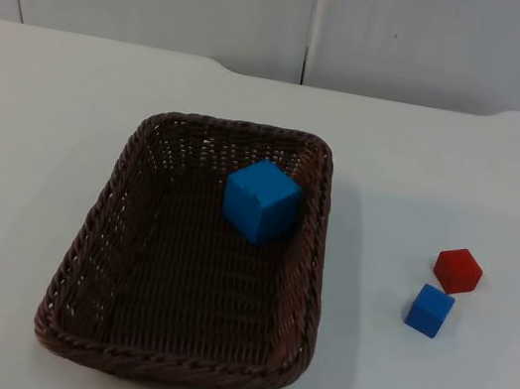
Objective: Pick up the basket with the left hand and place the largest block into the basket with the right hand.
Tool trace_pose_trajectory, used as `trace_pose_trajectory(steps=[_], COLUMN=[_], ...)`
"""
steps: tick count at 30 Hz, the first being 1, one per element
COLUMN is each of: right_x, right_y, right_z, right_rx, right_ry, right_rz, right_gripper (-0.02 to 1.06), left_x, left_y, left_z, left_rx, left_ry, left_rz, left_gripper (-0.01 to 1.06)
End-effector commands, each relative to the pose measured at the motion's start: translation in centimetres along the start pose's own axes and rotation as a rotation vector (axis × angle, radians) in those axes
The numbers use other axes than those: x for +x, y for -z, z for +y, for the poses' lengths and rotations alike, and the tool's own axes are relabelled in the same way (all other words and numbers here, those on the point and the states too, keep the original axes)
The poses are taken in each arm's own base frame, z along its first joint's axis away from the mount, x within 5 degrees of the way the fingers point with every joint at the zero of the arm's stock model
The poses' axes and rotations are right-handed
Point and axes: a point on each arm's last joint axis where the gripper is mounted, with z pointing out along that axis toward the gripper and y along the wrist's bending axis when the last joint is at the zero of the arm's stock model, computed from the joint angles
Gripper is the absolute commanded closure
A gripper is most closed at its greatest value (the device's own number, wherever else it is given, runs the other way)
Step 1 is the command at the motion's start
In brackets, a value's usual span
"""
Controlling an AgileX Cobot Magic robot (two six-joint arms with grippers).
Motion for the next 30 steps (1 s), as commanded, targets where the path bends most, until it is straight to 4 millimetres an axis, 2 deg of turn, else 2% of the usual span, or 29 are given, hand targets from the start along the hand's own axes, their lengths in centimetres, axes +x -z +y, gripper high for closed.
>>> trace_pose_trajectory(steps=[1,7,21,30], right_x=[-0.01,-0.03,-0.05,-0.11], right_y=[0.04,0.02,-0.03,-0.13], right_z=[0.05,0.13,0.20,0.28], right_rx=[0.005,0.022,0.084,0.211], right_ry=[-0.008,-0.023,-0.057,-0.123], right_rz=[-0.009,-0.009,-0.009,-0.008], right_gripper=[-0.01,-0.01,-0.01,-0.01], left_x=[0.04,0.04,0.04,0.04], left_y=[-0.06,-0.06,-0.06,-0.06], left_z=[-0.01,-0.05,-0.06,-0.06], left_rx=[-0.016,-0.097,-0.099,-0.099], left_ry=[0.009,0.052,0.053,0.053], left_rz=[-0.007,-0.007,-0.007,-0.007], left_gripper=[0.00,0.00,0.00,0.00])
